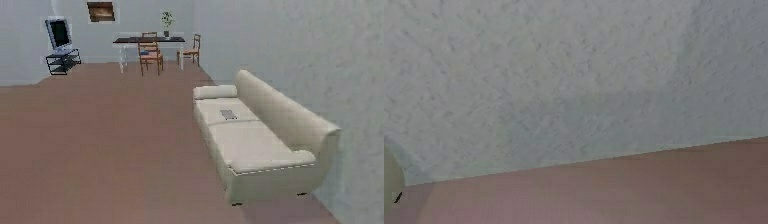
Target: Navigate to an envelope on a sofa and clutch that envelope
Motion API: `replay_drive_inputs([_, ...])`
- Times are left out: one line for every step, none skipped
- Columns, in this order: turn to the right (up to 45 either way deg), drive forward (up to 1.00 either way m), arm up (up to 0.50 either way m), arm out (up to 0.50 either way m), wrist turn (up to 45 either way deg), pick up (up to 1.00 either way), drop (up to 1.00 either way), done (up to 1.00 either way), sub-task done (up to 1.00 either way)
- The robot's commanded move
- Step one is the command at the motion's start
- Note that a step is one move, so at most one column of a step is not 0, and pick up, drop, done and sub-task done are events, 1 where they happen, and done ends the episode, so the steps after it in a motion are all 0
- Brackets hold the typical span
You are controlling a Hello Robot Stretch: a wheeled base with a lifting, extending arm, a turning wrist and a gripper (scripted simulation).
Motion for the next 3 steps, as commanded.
replay_drive_inputs([0.0, 0.25, 0.00, 0.00, 0.0, 0.00, 0.00, 0.00, 0.00])
replay_drive_inputs([-30.0, 0.00, 0.00, 0.00, 0.0, 0.00, 0.00, 0.00, 0.00])
replay_drive_inputs([0.0, 0.50, 0.00, 0.00, 0.0, 0.00, 0.00, 0.00, 0.00])
